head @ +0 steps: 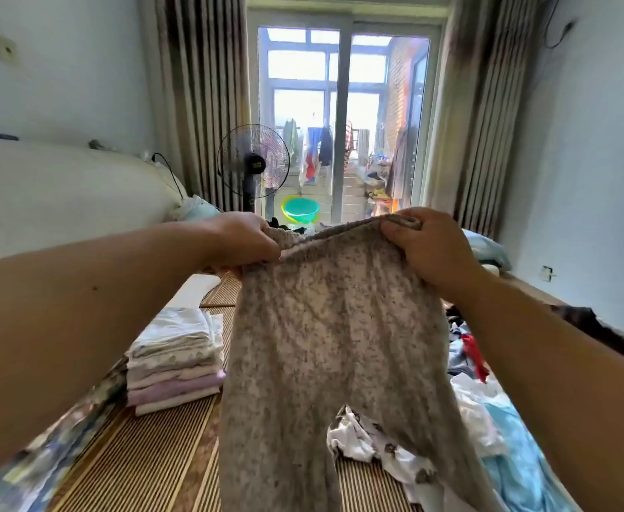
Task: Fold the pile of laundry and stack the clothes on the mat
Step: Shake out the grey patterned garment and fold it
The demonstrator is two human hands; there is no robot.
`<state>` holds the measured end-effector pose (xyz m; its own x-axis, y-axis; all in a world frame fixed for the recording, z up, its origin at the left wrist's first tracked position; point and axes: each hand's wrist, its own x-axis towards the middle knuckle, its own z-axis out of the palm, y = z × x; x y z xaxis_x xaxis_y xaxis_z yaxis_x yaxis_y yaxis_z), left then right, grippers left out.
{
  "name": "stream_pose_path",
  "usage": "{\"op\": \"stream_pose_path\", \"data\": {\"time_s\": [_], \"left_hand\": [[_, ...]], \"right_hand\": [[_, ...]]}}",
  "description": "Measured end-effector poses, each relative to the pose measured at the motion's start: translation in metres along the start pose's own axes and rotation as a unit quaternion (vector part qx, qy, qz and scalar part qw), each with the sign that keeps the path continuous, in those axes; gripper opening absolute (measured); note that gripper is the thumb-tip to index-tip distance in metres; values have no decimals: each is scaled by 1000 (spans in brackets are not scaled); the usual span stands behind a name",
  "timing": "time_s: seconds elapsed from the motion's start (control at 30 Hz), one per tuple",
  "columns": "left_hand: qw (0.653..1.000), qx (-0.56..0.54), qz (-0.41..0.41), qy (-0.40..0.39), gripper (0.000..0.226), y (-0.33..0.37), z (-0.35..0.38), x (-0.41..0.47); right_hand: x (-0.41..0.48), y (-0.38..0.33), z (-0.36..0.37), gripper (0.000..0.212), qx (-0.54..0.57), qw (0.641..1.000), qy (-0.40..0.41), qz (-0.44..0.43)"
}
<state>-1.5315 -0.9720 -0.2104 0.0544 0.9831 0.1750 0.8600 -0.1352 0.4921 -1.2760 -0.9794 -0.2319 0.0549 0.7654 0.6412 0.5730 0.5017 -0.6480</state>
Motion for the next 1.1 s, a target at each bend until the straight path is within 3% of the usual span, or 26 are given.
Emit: {"op": "stream_pose_path", "data": {"time_s": [0.13, 0.2, 0.3, 0.37, 0.43, 0.47, 0.57, 0.63, 0.77, 1.0, 1.1], "left_hand": [[994, 88, 26, 59, 21, -11, -23, -14], [992, 77, 34, 90, 17, -12, -36, -14], [991, -65, 55, 98, 24, -13, -49, -20], [972, -197, 91, 84, 27, -14, -53, -25], [937, -341, 75, 5, 17, -12, -54, -33], [931, -354, 82, -31, 24, -13, -55, -36], [965, -231, 100, -68, 42, -14, -57, -38], [975, -197, 81, -54, 38, -12, -54, -39], [981, -191, 44, 8, 6, -10, -52, -40], [981, -114, 63, 142, 26, 2, -48, -33], [947, 105, 156, 261, 34, 0, -51, -29]], "right_hand": [[16, -38, -5, 5, 0, 996, -78, -47], [24, -51, -5, 8, 20, 995, -87, -52], [33, -63, -8, 9, 69, 993, -83, -43], [38, -65, -9, 10, 76, 993, -83, -37], [41, -64, -8, 11, 60, 994, -87, -28], [42, -63, -8, 10, 52, 994, -91, -23], [40, -59, -8, 7, 50, 993, -107, -9], [37, -55, -10, 9, 69, 989, -129, 3], [30, -48, -16, 20, 94, 979, -179, 25], [19, -54, -11, 13, 116, 976, -181, 45], [14, -60, -20, 9, 125, 972, -200, -4]]}}
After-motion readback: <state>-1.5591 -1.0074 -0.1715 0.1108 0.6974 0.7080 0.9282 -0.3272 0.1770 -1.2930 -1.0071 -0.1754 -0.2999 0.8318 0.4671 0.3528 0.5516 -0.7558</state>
